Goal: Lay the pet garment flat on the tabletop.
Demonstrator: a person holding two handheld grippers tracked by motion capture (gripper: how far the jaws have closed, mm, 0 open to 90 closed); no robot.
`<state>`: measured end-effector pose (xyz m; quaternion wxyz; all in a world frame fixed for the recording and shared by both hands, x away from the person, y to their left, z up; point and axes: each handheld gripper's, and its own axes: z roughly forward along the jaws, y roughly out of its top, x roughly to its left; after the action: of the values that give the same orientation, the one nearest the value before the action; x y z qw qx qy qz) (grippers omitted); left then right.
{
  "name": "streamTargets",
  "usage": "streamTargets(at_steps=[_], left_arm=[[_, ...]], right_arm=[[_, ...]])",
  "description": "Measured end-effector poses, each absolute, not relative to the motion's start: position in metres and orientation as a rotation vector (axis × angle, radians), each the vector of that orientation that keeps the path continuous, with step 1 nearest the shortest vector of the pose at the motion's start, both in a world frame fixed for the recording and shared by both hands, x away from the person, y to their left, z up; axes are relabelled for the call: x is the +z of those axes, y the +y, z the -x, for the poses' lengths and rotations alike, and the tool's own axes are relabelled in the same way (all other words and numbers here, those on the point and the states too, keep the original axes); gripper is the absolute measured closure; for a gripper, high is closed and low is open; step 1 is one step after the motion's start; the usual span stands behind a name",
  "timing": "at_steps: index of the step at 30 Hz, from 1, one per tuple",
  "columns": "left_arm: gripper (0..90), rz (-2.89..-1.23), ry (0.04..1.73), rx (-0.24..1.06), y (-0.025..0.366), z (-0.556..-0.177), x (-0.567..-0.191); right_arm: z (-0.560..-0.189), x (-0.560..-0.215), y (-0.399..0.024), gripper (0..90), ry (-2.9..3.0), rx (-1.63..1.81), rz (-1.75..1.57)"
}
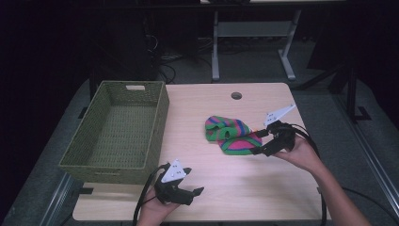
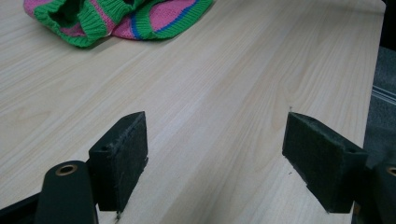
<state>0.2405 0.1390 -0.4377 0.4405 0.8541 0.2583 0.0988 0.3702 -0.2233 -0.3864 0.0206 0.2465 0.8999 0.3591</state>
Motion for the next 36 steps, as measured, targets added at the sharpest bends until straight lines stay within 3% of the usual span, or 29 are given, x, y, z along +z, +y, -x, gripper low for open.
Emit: streamTargets(at_steps=[15, 36], left_arm=[[21.7, -2.122, 0.639, 0.239, 0.142, -0.242, -0.438], [21.7, -2.11, 0.649, 0.217, 0.141, -0.242, -0.439]], right_arm=[[-0.407, -0.384, -0.191, 21.6, 2.851, 1.006, -0.749], [-0.442, -0.413, -0.165, 22.9, 2.871, 0.863, -0.822]])
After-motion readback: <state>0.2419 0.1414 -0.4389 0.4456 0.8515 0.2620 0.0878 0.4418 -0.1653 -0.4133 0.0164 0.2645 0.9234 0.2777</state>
